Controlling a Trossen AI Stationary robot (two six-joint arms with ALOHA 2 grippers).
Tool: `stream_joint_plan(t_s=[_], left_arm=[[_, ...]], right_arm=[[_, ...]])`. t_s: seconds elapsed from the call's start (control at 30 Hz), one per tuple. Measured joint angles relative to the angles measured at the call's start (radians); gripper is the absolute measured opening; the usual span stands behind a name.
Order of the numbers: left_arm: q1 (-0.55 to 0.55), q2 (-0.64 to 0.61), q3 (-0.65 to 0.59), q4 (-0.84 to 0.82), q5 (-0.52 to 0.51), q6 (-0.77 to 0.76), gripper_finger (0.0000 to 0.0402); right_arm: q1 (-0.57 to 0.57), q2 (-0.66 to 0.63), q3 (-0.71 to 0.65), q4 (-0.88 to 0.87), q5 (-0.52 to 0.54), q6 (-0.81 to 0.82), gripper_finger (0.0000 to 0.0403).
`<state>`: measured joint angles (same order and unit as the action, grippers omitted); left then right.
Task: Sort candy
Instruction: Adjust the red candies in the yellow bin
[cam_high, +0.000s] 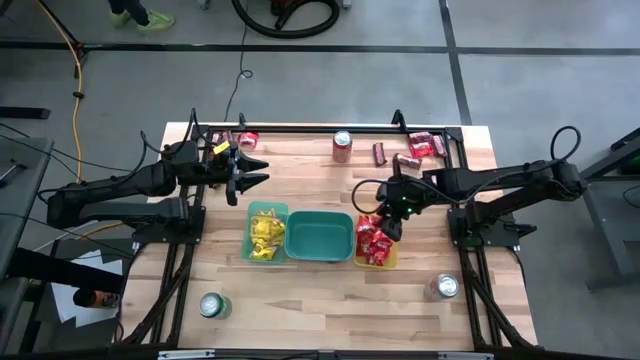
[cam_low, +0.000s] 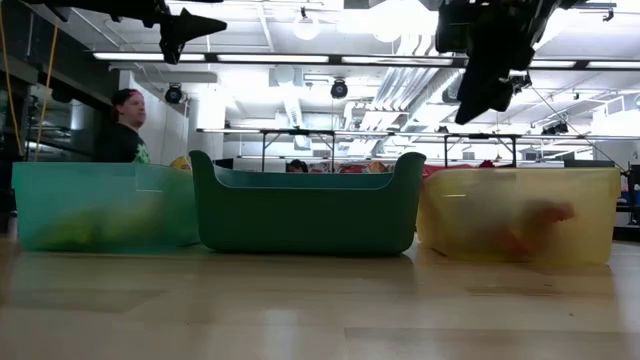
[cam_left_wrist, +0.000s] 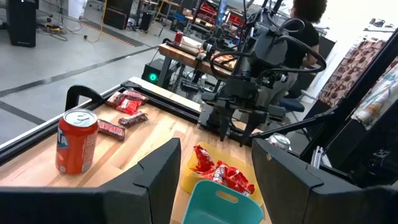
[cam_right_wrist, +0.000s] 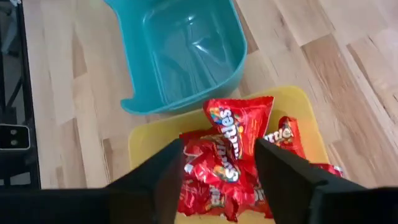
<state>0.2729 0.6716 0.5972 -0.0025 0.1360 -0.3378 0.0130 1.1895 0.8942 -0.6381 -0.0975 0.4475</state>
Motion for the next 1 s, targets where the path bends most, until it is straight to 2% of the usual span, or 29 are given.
stream_joint_plan(t_s=[0.13,0.27,0.37,0.5,0.57,1.0], left_arm=[[0.001,0.000,0.000,0.000,0.000,0.000,0.0186],[0.001,0.000,0.000,-0.001,0.000,0.000,0.0186],[0.001,0.000,0.000,-0.001,0.000,0.000,0.0186],[0.001,0.000,0.000,-0.001,0.000,0.000,0.0186],[0.001,0.000,0.000,-0.001,0.000,0.000,0.0186],[0.001,0.000,0.000,-0.001,0.000,0.000,0.0186]], right_arm=[[-0.007,-0.002,0.009,-0.065,0.045,0.030,0.0211],[-0.014,0.015,0.008,-0.209,0.169,0.125,0.0192],[-0.013,0.040,0.008,-0.235,0.183,0.129,0.0148],[-0.011,0.102,0.008,-0.233,0.182,0.130,0.0039],[-0.011,0.142,0.008,-0.233,0.191,0.129,0.0013],[0.032,0.305,0.008,-0.155,0.163,0.129,0.0002]])
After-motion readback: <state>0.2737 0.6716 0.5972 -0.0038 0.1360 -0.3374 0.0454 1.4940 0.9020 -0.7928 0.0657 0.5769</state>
